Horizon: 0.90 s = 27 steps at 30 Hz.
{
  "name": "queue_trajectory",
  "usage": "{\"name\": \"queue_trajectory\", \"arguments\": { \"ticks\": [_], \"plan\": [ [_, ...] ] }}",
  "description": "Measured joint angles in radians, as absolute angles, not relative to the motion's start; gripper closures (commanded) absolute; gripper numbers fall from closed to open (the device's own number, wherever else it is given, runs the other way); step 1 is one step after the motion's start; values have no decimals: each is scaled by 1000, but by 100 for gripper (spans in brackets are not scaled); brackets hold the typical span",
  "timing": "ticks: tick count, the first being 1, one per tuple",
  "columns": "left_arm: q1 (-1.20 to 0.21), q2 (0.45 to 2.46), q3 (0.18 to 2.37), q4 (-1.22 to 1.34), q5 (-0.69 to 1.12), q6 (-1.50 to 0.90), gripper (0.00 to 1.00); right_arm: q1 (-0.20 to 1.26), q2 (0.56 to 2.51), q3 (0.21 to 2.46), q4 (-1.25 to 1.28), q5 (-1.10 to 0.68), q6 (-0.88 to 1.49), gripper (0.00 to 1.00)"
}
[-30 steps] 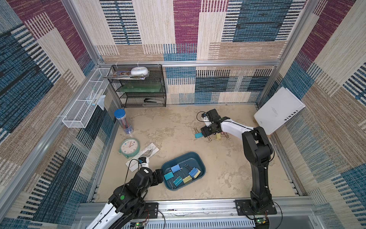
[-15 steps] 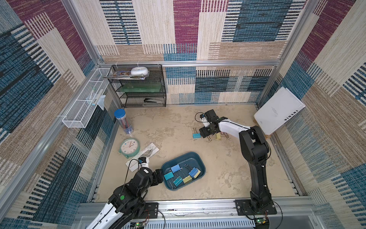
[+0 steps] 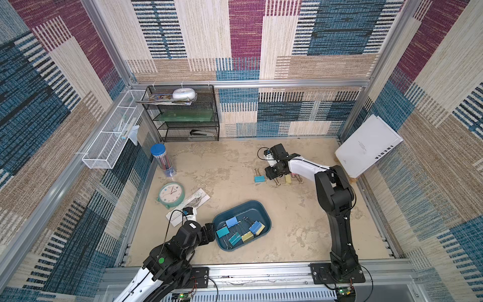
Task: Put the binder clips in the storage box
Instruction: Pick up the binder clip at the center of the board, then place the binder clip in the storage box.
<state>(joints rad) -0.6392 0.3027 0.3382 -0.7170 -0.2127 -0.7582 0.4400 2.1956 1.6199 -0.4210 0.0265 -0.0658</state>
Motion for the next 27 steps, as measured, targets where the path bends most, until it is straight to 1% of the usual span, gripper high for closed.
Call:
{"name": "queue_trajectory", "arguments": {
  "ticks": [4,8,11,14,17,21,27],
  "plan": [
    [-639,303,338,-717,-212,-758,14,441,2154,1607,-440,41,-53,48],
    [-639,303,338,-717,-212,-758,14,451,2045,1612,-458,51,-40,47],
    [-639,302,338,-717,-212,-758,14,488,1973,1603,-469,40,-15,46],
    [-639,300,337,-717,-212,-758,14,571,1887,1535,-485,37,22,44],
    [-639,299,334,-717,-212,-758,14,701,1807,1454,-494,23,91,44],
    [-639,295,334,-717,-210,-757,14,840,1720,1337,-472,-12,229,44],
    [-640,284,333,-717,-209,-755,14,984,1698,1271,-432,-28,423,44]
  ]
}}
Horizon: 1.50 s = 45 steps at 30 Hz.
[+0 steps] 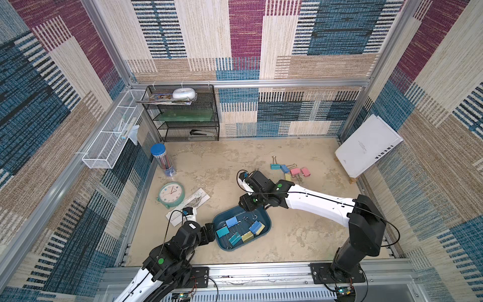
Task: Put the binder clips in the storage box
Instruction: Place the binder clip in the storage box, then adjust the binder clip at the center of the board.
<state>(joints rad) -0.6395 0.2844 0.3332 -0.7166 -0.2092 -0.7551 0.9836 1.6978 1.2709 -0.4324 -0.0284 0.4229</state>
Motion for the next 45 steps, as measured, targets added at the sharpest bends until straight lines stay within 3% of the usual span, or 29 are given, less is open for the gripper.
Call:
{"name": "queue_trajectory", "arguments": {
  "ticks": [20,23,29,38,40,42,44,45],
  "plan": [
    [-640,256,326,-717,-183,-746,14,1065,1851,1225,-338,0,637,44],
    [-640,254,326,-717,-183,-743,14,1065,1872,1233,-335,9,644,40],
    [-640,254,326,-717,-179,-740,14,1065,1880,1252,-324,25,645,21],
    [-641,254,325,-717,-179,-740,14,1042,1660,1227,-361,112,582,19],
    [-641,254,325,-717,-179,-740,14,965,1588,1205,-375,132,551,26],
    [-641,254,325,-717,-179,-740,14,852,1537,1174,-383,147,513,48],
    [-641,254,325,-716,-176,-740,14,726,1494,1139,-397,155,470,79],
    [-641,254,325,-716,-176,-740,14,673,1481,1131,-400,154,450,88]
  ]
}}
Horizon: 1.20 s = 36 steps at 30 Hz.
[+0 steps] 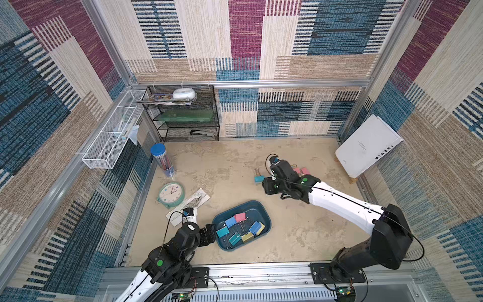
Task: Put the binder clips in the storage box
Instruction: Adjust the binder clip at the center of the board.
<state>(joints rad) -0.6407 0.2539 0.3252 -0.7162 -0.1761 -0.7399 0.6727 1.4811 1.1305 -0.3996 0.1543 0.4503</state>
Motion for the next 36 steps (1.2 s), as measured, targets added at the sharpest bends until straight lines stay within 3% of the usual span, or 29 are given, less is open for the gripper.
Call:
{"name": "queue_trajectory", "arguments": {
  "ticks": [7,19,25,36],
  "plan": [
    [-641,254,325,-716,-177,-740,14,416,1627,1269,-366,76,312,100],
    [-641,254,325,-717,-181,-741,14,165,1976,1552,-377,-27,226,100],
    [-641,254,325,-717,-181,-741,14,94,2107,1642,-385,-88,205,100],
    [-641,254,325,-717,-181,-741,14,91,2257,1719,-444,-162,173,100]
  ]
}}
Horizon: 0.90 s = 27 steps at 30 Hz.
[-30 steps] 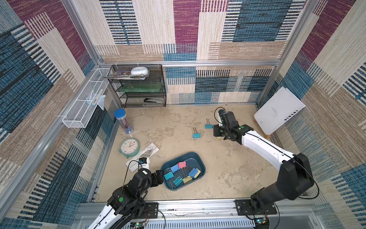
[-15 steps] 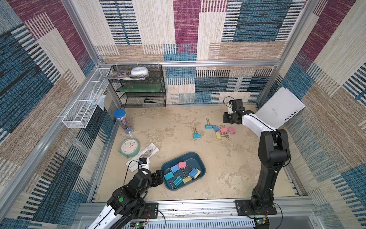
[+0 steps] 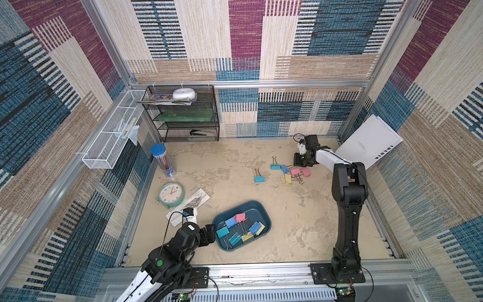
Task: Put the binder clips in the storage box
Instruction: Adjust the binder clip at the center of the board.
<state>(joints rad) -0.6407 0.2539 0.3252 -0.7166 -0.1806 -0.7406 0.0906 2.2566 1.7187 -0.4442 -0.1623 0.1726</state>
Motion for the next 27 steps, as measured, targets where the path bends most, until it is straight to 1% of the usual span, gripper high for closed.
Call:
{"name": "queue_trajectory", "arguments": {
  "ticks": [6,11,17,19,23,26,27],
  "plan": [
    [-641,255,325,-716,-181,-741,14,86,2239,1678,-406,-149,171,100],
    [-641,255,325,-716,-181,-741,14,86,2157,1546,-369,-135,173,100],
    [-641,253,325,-717,-180,-740,14,133,1966,1269,-327,-106,203,100],
    [-641,248,325,-716,-180,-740,14,174,1879,1147,-305,-102,226,100],
    [-641,238,322,-716,-179,-740,14,269,1762,991,-266,-99,273,100],
    [-641,232,318,-716,-171,-740,14,283,1683,934,-309,-101,306,76],
    [-641,231,318,-716,-167,-740,14,278,1655,938,-331,-81,313,65]
  ]
}}
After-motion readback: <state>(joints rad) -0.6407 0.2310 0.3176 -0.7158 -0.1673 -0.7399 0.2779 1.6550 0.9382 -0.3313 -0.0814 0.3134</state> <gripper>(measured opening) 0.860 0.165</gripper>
